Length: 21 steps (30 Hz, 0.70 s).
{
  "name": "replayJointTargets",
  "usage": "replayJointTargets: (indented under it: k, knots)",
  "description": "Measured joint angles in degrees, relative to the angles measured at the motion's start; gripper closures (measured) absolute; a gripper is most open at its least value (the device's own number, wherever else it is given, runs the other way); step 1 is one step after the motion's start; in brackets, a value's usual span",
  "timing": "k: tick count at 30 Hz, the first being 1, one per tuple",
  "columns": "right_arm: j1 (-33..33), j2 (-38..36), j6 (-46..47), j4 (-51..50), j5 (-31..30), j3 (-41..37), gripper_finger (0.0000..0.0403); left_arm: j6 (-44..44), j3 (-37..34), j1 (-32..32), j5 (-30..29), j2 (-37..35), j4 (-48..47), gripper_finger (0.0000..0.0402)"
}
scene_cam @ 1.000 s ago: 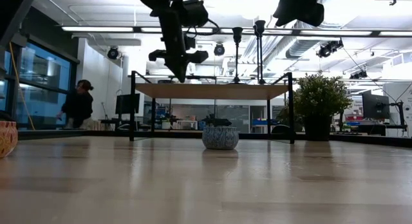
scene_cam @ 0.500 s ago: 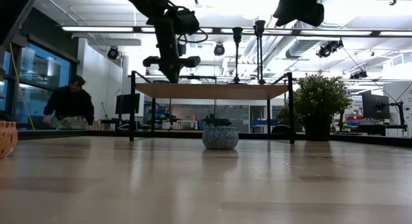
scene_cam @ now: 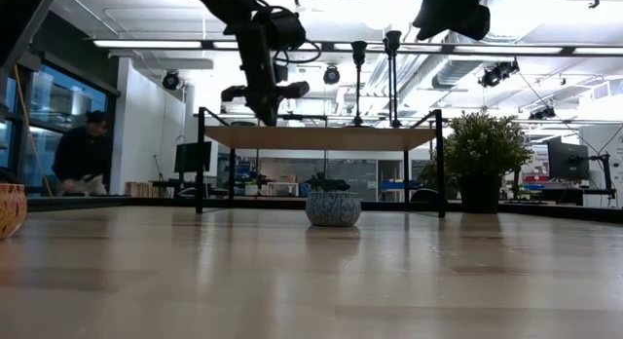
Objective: Pick & Place candle stick holders
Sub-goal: Put the orange scented candle on the shelf
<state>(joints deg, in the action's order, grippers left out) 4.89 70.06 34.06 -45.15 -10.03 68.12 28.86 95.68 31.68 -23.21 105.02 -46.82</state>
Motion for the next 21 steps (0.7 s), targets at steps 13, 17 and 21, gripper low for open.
replayJointTargets:
  k: [13, 17, 21]
  knots:
    - [0.0, -0.8, 0.0, -1.7, 1.6, 0.0, 0.0308, -6.7, 4.8, -3.0, 3.8, -6.3, -8.5, 0.0401]
    - [0.0, -2.9, 0.1, -4.2, 1.6, 0.0, 0.0308, -8.4, 5.1, -3.8, 7.5, -8.6, -11.1, 0.0401]
    - [0.0, -6.1, 0.4, -6.4, 1.4, 0.0, 0.0308, -11.6, 5.1, -5.6, 14.3, -9.6, -14.0, 0.0401]
